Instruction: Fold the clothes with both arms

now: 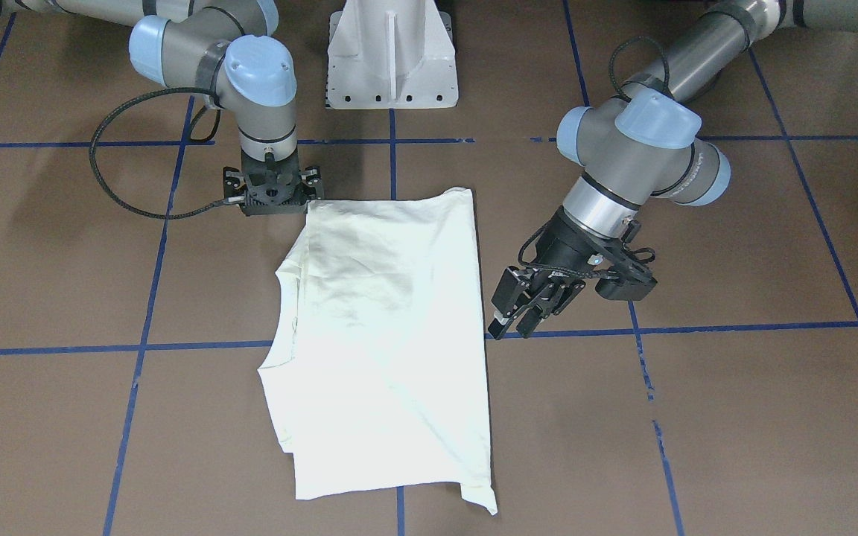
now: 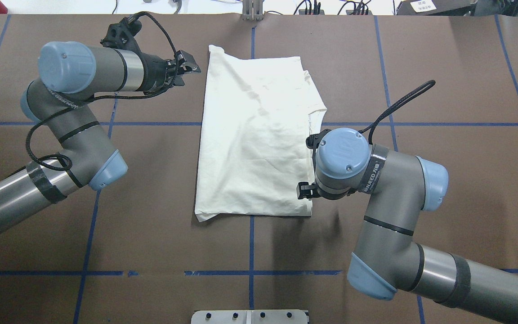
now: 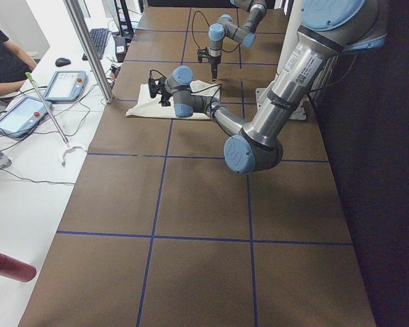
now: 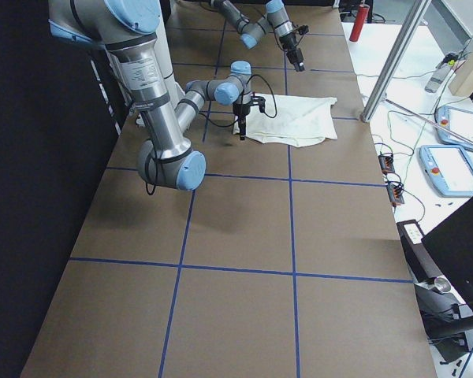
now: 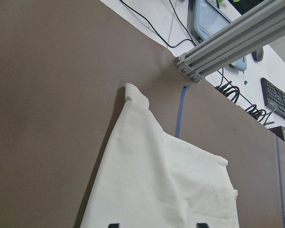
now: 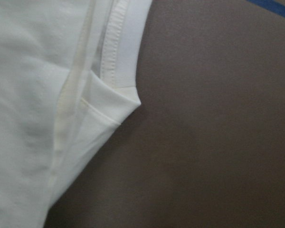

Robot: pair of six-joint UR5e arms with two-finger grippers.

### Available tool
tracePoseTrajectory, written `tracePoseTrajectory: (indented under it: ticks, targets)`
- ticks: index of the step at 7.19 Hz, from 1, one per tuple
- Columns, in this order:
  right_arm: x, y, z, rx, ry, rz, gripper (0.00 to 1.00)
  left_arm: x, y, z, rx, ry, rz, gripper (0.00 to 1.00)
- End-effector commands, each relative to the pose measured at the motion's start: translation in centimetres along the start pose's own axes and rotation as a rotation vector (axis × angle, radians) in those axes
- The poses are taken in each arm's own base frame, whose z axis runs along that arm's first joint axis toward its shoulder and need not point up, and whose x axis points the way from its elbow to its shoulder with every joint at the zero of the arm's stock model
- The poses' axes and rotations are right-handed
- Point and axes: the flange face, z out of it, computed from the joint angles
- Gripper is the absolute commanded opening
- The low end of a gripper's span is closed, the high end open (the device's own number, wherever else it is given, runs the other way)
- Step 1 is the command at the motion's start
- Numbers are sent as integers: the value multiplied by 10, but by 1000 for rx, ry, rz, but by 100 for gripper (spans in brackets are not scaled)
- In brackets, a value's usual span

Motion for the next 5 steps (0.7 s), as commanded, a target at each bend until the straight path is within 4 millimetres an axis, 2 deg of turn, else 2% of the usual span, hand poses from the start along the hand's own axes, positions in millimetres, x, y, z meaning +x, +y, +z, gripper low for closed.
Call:
tracePoseTrajectory:
  ticks: [1,2,3,5]
  targets:
    - [-27,34,5,30,-151,384,98,-1,-2,-1,3,-1,1,62]
    - [-30,41,12,22,-148,498,89,-5,-2,-1,3,-5,0,61]
    - [-34,39,20,35,-139,585,81,-4,-2,-3,3,-3,-1,61]
    - [-33,35,19,38,-150,678,71,-4,0,-4,3,-1,-2,62]
